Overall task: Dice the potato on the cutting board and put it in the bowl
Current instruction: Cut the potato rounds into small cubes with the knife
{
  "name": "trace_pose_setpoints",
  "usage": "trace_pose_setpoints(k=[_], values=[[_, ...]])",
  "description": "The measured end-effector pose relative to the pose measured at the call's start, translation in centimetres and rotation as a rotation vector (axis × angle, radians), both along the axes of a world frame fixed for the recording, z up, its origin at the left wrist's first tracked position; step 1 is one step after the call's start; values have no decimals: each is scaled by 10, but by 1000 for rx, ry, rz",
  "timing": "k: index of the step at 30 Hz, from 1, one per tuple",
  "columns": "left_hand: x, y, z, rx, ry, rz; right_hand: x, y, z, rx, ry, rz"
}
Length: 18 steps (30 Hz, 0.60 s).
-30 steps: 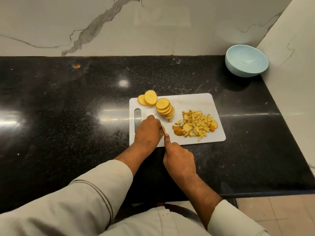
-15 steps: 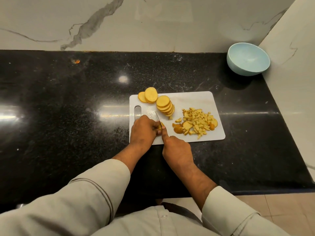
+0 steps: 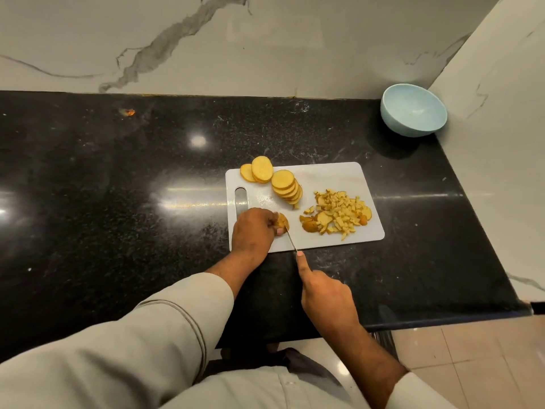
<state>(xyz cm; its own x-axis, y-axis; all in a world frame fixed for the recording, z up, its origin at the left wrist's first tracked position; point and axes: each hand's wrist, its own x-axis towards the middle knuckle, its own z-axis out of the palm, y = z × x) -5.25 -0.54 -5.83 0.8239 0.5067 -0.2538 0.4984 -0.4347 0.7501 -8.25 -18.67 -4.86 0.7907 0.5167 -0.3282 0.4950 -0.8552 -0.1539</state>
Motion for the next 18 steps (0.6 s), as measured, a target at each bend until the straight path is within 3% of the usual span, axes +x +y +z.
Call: trace_pose_setpoints(k=[10, 18], values=[[-2, 3, 1, 31, -29, -21, 6, 19, 11, 133, -102, -132], [-3, -5, 6, 7, -20, 49, 35, 43, 4, 47, -53, -64]])
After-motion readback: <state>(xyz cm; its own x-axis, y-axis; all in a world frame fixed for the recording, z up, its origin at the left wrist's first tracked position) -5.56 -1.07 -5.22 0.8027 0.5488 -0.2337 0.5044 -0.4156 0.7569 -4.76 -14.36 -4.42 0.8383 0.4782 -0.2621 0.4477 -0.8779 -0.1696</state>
